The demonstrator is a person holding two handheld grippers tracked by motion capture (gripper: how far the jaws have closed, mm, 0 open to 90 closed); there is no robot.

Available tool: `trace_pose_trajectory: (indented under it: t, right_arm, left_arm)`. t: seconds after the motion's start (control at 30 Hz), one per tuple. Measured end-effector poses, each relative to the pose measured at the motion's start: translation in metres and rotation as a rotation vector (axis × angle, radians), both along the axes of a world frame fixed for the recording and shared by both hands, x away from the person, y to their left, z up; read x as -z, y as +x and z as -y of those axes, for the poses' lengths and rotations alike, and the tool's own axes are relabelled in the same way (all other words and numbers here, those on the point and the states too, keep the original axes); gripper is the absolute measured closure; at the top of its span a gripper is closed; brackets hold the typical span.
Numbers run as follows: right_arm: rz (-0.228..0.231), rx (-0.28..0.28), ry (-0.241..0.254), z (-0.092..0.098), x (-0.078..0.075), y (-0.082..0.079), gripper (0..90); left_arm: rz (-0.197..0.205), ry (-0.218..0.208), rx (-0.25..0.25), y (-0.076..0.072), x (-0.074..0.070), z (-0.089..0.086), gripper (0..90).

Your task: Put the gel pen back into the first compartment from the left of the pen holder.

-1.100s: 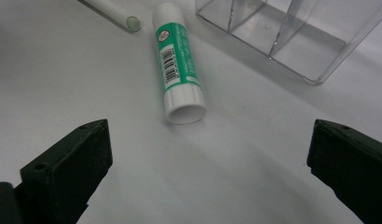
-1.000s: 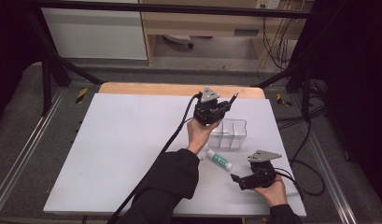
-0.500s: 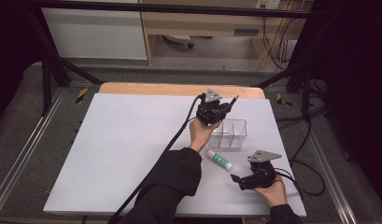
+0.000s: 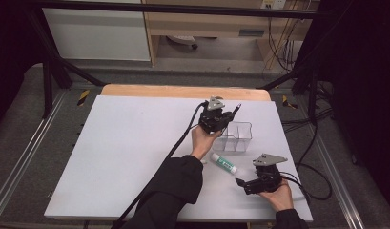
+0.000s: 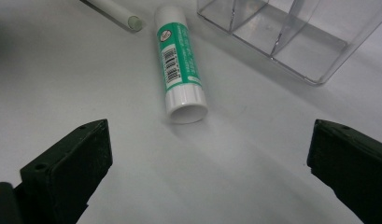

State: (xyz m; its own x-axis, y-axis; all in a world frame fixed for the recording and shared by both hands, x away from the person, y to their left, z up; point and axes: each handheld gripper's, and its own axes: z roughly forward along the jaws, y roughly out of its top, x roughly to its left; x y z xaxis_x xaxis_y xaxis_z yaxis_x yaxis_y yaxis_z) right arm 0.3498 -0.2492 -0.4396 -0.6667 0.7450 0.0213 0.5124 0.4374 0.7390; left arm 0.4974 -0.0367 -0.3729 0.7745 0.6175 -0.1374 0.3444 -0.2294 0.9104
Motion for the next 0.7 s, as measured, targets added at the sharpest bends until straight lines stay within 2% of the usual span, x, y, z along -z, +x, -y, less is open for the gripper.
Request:
trace_pose_trajectory:
  t: [0.07,0.2,0.33,0.5,0.7]
  right_arm:
    - [-0.001,0.002,0.001,0.000,0.000,0.000,0.7]
    - [-0.004,-0.001,-0.003,0.000,0.000,0.000,0.7]
    - [-0.001,0.001,-0.001,0.000,0.000,0.000,0.7]
    - [0.000,0.003,0.004,0.000,-0.001,0.000,0.8]
    - [0.004,0.011,0.004,0.000,-0.002,-0.001,0.9]
  left_arm:
    - [0.004,0.015,0.004,-0.001,0.002,-0.001,78.5]
    - [0.021,0.072,0.019,-0.005,0.002,-0.003,77.4]
    - [0.020,0.088,0.028,-0.009,-0.004,-0.011,66.0]
    - [0.018,0.092,0.033,-0.019,-0.014,-0.033,50.8]
    - [-0.010,0.114,0.025,-0.031,-0.017,-0.072,36.0]
